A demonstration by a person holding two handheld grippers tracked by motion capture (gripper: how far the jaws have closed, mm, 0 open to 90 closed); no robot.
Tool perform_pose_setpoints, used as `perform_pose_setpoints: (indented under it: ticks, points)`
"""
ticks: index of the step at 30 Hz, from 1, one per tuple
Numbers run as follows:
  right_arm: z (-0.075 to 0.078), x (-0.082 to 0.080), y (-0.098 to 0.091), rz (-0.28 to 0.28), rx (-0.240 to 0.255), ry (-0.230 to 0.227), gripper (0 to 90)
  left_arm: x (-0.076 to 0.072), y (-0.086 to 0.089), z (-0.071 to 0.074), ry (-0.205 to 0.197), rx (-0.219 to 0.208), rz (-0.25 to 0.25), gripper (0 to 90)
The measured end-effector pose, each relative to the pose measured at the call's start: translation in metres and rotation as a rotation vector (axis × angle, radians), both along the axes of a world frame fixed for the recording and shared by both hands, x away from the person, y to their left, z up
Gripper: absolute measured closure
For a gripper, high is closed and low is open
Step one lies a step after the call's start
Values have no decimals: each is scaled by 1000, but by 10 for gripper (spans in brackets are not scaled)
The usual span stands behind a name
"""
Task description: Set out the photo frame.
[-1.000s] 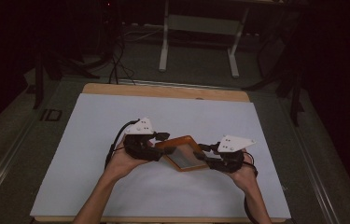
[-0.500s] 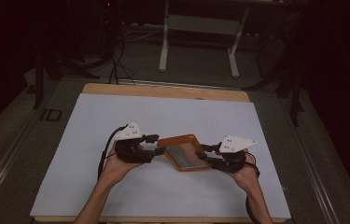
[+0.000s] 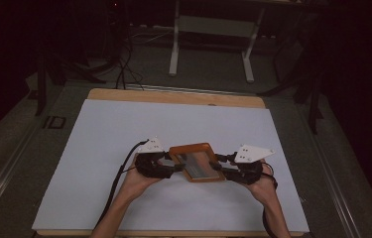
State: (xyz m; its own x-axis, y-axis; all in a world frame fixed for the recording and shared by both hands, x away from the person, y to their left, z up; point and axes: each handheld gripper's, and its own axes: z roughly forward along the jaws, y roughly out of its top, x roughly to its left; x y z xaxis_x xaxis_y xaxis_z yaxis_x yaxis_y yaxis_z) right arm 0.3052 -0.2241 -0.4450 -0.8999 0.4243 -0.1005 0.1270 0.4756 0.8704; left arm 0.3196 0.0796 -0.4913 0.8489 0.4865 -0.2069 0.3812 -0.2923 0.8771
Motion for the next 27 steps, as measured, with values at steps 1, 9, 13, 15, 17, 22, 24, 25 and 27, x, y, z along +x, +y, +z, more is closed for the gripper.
perform_pose_setpoints:
  ticks: [1,9,13,15,17,22,24,25,27]
  points:
    - [0,0,0,1,1,0,680,0,-2,-2,0,5,-8,453]
    - [-1,1,-5,7,-4,11,680,0,-11,-6,-9,18,-13,544]
    - [-2,1,-9,1,-8,24,680,-2,-12,-5,-20,39,-19,587]
    - [-3,2,-11,-3,-8,28,679,-3,-13,-5,-26,48,-23,612]
    - [-4,3,-12,-3,-9,31,678,-4,-13,-4,-29,50,-28,621]
    - [-6,5,-18,-17,-16,49,660,-6,-15,-2,-43,66,-40,666]
    - [-7,5,-19,-17,-15,51,660,-6,-16,-2,-44,69,-39,669]
    - [-7,6,-19,-16,-15,53,660,-6,-16,-2,-45,69,-39,669]
    - [-7,5,-20,-18,-17,56,661,-6,-17,-1,-44,70,-36,669]
